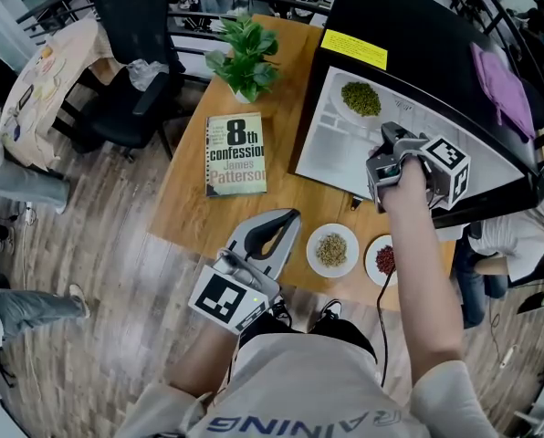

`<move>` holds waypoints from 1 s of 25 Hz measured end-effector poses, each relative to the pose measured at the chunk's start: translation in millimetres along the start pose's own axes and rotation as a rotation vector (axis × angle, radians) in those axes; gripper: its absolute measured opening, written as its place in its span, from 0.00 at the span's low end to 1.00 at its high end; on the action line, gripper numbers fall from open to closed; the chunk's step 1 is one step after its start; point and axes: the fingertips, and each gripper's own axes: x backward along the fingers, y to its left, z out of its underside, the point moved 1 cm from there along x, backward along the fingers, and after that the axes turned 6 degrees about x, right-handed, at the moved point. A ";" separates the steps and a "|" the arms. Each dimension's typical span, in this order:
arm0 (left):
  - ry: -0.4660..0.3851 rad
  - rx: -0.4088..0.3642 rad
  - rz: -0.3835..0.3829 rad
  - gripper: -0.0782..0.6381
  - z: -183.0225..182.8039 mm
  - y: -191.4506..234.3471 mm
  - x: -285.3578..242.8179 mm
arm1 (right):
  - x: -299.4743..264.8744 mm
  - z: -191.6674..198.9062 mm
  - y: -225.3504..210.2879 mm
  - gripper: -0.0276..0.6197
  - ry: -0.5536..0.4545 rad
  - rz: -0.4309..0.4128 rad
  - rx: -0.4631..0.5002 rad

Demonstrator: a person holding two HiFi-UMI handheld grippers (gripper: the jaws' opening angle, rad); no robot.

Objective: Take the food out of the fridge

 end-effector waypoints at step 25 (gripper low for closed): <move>0.000 0.011 0.007 0.12 3.6 5.9 0.6 | -5.8 1.1 -5.6 0.09 -0.016 0.034 -0.043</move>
